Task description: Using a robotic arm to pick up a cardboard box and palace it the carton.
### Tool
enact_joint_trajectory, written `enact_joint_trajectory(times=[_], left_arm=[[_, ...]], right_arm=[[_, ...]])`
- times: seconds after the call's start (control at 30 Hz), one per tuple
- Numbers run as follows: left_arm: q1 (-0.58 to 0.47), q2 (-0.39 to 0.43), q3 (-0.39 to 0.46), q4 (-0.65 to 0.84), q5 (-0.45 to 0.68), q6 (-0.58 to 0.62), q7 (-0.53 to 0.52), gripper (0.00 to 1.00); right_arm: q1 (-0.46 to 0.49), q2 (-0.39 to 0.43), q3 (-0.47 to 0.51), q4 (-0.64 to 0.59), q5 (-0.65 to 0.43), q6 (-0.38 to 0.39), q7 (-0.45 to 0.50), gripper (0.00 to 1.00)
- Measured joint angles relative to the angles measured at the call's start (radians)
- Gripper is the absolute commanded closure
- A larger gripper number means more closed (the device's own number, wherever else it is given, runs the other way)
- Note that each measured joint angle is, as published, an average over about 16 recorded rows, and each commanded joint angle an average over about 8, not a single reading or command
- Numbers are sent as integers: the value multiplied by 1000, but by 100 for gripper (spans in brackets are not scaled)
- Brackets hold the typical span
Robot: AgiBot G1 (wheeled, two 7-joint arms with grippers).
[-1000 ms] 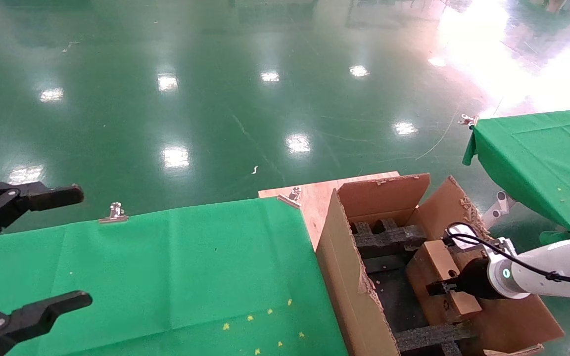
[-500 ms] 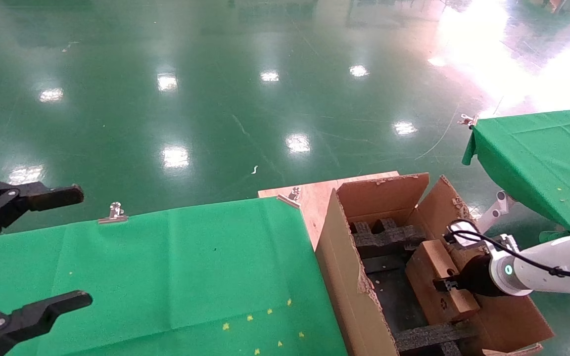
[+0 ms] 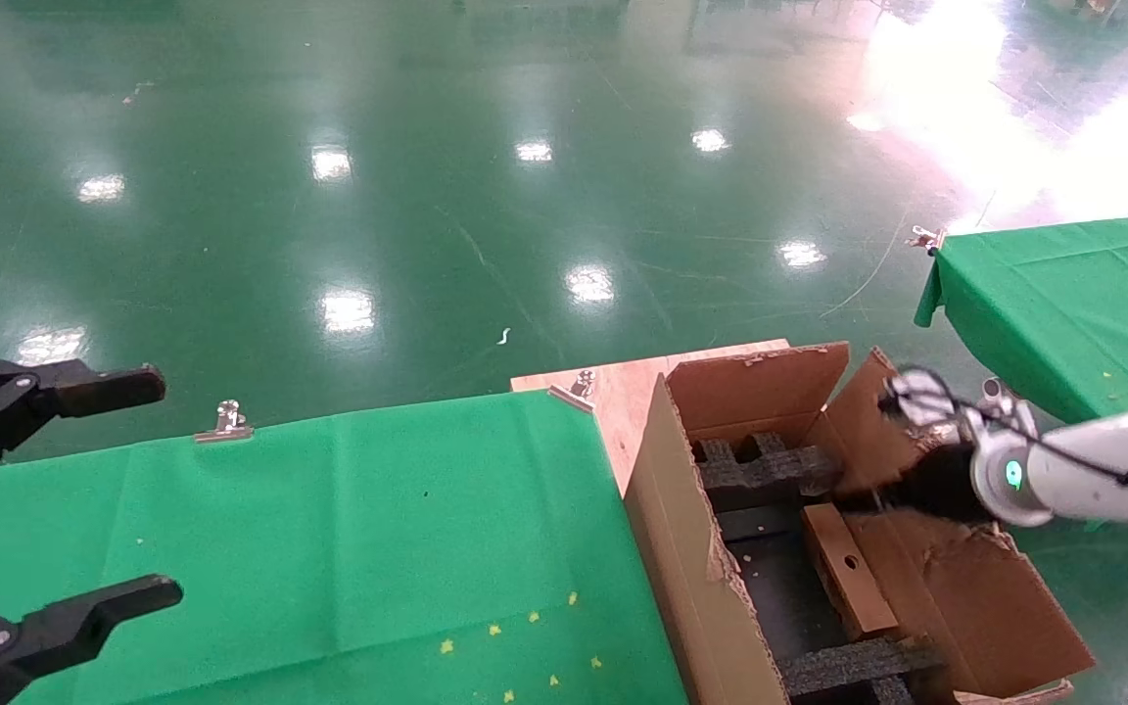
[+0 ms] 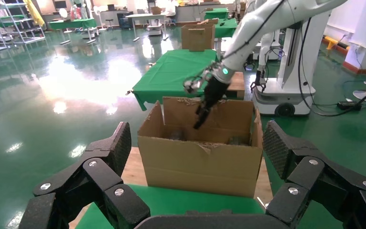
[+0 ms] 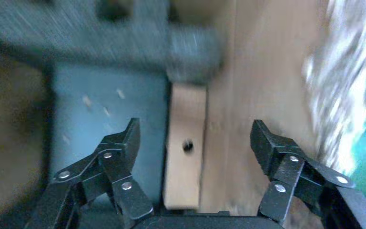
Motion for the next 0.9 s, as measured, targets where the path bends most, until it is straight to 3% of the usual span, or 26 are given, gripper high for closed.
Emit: enact_joint_trajectory(times=[0.47,0.67,0.9], left_arm=[[0,0,0,0,0,0,0,0],[0,0,0,0,0,0,0,0],[0,0,0,0,-1,0,0,0]], right_arm=[[174,73,141,218,218,-77,-155,0],[197,87,173,254,292,-100,-200,0],[190,86,189,255,306,-111,-213,0]])
